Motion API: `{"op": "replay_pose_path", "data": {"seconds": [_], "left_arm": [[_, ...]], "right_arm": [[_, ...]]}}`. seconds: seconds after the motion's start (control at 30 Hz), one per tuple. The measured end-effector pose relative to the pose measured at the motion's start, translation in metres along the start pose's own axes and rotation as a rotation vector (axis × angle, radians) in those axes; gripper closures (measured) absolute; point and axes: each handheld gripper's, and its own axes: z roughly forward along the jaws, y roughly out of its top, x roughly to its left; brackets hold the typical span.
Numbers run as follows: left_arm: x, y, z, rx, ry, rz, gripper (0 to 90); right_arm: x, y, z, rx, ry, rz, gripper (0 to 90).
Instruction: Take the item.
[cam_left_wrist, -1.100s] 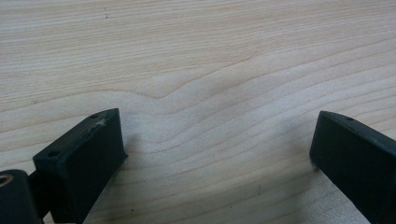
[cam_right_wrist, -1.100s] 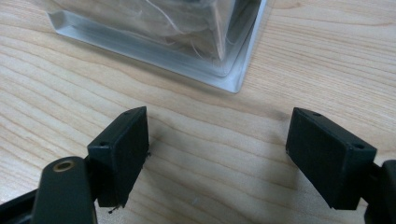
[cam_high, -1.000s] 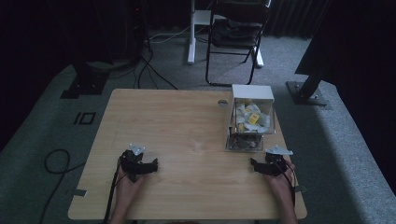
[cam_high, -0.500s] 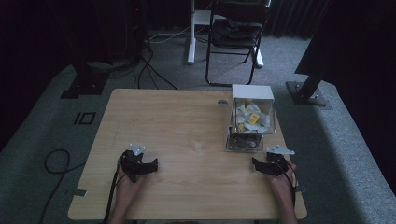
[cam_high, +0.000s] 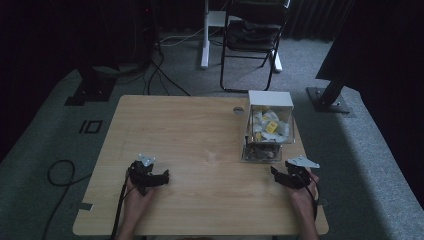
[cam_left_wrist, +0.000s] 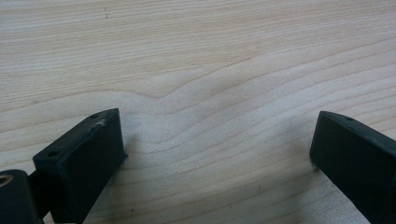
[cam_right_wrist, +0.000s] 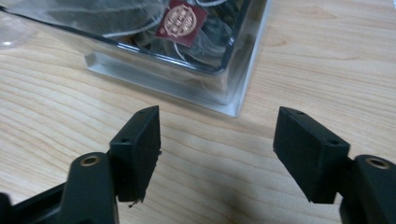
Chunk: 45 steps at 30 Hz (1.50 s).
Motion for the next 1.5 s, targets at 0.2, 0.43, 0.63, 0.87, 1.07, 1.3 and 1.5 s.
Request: {"op": "replay_pose_path", "data": {"seconds": [0.2, 0.43, 0.63, 0.87, 1.07, 1.3, 1.5], "left_arm": [[0.000, 0.000, 0.000, 0.000, 0.000, 0.000, 3.5], [0.000, 0.000, 0.000, 0.000, 0.000, 0.000, 3.6], [0.000, 0.000, 0.000, 0.000, 0.000, 0.000, 3.5], [0.000, 0.000, 0.000, 0.000, 0.000, 0.000, 3.5], [0.000, 0.000, 0.000, 0.000, 0.000, 0.000, 3.6], [0.000, 0.000, 0.000, 0.000, 0.000, 0.000, 3.6], [0.000, 0.000, 0.000, 0.001, 0.000, 0.001, 3.6]], "right_arm": [[0.002, 0.002, -0.005, -0.013, 0.006, -0.006, 33.8], [0.005, 0.007, -0.018, -0.045, 0.006, -0.016, 33.6], [0.007, 0.010, -0.023, -0.064, 0.001, -0.018, 33.0], [0.011, 0.016, -0.030, -0.095, 0.016, -0.048, 33.9], [0.015, 0.019, -0.032, -0.108, 0.019, -0.065, 34.4], [0.019, 0.023, -0.034, -0.127, 0.023, -0.088, 35.4], [0.024, 0.025, -0.034, -0.134, 0.040, -0.108, 39.6]]}}
